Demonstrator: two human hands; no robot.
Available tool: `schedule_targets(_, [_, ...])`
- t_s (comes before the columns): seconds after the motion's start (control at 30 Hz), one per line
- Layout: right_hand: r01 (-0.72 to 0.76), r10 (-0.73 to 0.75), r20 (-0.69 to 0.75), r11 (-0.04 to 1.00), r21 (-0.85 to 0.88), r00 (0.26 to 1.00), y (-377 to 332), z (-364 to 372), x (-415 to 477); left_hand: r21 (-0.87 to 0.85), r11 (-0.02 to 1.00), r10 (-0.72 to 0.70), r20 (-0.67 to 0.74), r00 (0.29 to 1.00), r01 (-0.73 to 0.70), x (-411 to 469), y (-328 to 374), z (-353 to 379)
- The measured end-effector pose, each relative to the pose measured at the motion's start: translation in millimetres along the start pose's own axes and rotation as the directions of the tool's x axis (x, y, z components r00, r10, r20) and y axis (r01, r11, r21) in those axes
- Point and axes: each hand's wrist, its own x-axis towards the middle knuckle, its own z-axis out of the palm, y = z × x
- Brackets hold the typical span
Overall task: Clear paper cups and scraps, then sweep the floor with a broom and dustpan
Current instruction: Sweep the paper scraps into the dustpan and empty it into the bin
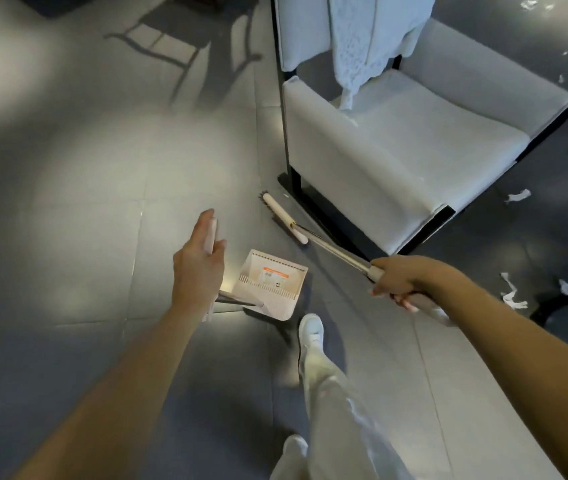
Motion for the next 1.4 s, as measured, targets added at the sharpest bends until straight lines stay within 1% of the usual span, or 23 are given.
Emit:
schedule_targets(0.1, [0.044,-0.049,-0.041,0.993,-0.106,0.998,-28.3,-39.4,48.6,0.032,0.999,-0.029,0.002,1.000,0.029,47.8,4.5,8.9])
schedule_targets(0.2, [0.029,-0.043,-0.057,0.972,-0.232,0.997,-57.7,-77.0,100.2,0.065,0.995,-0.072,0.017,0.997,0.071,100.1,8.0,21.7])
schedule_targets(0.3, [-0.002,-0.025,-0.084,0.952,-0.305,0.996,-86.5,-104.9,149.2,-0.002,0.990,-0.143,0.021,0.990,0.143,150.5,12.1,31.9])
schedule_targets(0.43, [-0.015,-0.003,-0.070,0.967,-0.256,0.998,-110.1,-124.6,199.1,-0.059,0.974,-0.218,0.047,0.975,0.220,207.6,6.9,45.5])
schedule_targets(0.5, [-0.014,0.011,-0.013,0.968,-0.251,1.000,-117.6,-126.4,217.6,-0.019,0.976,-0.217,0.035,0.976,0.218,233.2,2.4,48.1])
schedule_targets(0.57, [0.000,0.019,0.071,0.969,-0.249,0.997,-122.3,-126.9,227.1,-0.018,0.976,-0.217,0.008,0.976,0.217,257.0,-1.7,48.8])
schedule_targets(0.67, [0.016,0.013,0.174,0.986,-0.167,0.985,-120.6,-125.5,222.1,0.011,0.986,-0.167,0.031,0.985,0.167,279.0,2.9,50.4])
schedule_targets(0.77, [-0.023,0.037,0.267,0.998,-0.055,0.963,-110.6,-123.3,197.7,0.035,0.990,-0.138,0.064,0.988,0.136,296.3,11.5,54.1])
schedule_targets(0.83, [-0.122,0.069,0.318,0.981,0.149,0.945,-101.0,-123.8,180.2,0.081,0.993,-0.099,0.115,0.988,0.090,302.3,17.6,52.8])
schedule_targets(0.9, [-0.233,0.080,0.393,0.905,0.357,0.916,-96.0,-128.9,161.8,0.076,0.996,-0.067,0.157,0.985,0.055,303.9,19.4,46.1])
schedule_targets(0.93, [-0.257,0.075,0.413,0.877,0.406,0.908,-95.5,-131.0,152.3,0.074,0.996,-0.055,0.177,0.983,0.043,303.2,18.8,42.1])
schedule_targets(1.03, [-0.229,0.051,0.384,0.870,0.436,0.922,-103.7,-121.9,121.8,0.052,0.998,-0.028,0.232,0.972,0.016,302.9,13.9,28.4])
schedule_targets(1.2, [-0.241,0.106,0.281,0.827,0.508,0.954,-123.6,-84.5,83.0,0.028,0.998,0.047,0.355,0.934,-0.061,296.9,8.2,16.6])
schedule_targets(1.3, [-0.258,0.156,0.223,0.785,0.564,0.962,-127.8,-59.4,65.6,0.072,0.990,0.077,0.463,0.883,-0.124,290.7,4.4,11.2])
schedule_targets(1.4, [-0.222,0.161,0.157,0.808,0.546,0.974,-127.1,-35.5,48.6,0.083,0.973,0.133,0.565,0.814,-0.216,275.9,7.5,6.1])
